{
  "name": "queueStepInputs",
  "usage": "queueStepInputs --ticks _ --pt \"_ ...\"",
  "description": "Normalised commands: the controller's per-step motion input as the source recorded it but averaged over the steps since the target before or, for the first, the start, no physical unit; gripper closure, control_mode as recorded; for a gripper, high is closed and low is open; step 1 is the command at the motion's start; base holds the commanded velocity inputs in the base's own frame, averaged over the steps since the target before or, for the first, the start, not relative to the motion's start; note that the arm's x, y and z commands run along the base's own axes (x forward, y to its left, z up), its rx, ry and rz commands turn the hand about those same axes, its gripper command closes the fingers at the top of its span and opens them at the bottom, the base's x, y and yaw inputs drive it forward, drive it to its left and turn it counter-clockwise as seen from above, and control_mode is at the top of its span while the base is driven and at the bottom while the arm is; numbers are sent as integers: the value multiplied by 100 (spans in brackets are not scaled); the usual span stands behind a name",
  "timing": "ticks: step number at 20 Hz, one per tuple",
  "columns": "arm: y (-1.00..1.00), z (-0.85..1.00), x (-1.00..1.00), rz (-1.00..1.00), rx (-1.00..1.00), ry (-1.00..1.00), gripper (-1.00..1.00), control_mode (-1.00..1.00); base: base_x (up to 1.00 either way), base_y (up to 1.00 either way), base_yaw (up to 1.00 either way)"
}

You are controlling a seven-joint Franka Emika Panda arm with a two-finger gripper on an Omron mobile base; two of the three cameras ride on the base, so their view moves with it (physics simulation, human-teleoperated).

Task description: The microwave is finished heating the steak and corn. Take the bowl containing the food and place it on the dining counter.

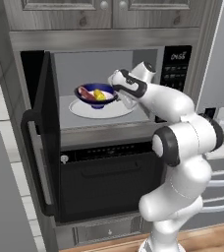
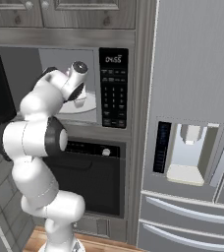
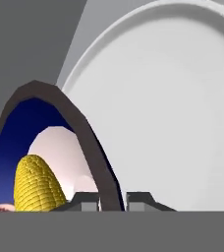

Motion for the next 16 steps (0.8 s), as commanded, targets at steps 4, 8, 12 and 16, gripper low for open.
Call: queueStepInputs --ticks 4,8,12,16 --pt "-27 0 -96 0 2 -13 100 -100 0 0 0" --pt "-23 8 -100 0 3 -16 100 -100 0 0 0" --pt "-20 29 -100 0 3 -8 100 -100 0 0 0" --pt "-17 52 -100 0 4 -2 100 -100 0 0 0"
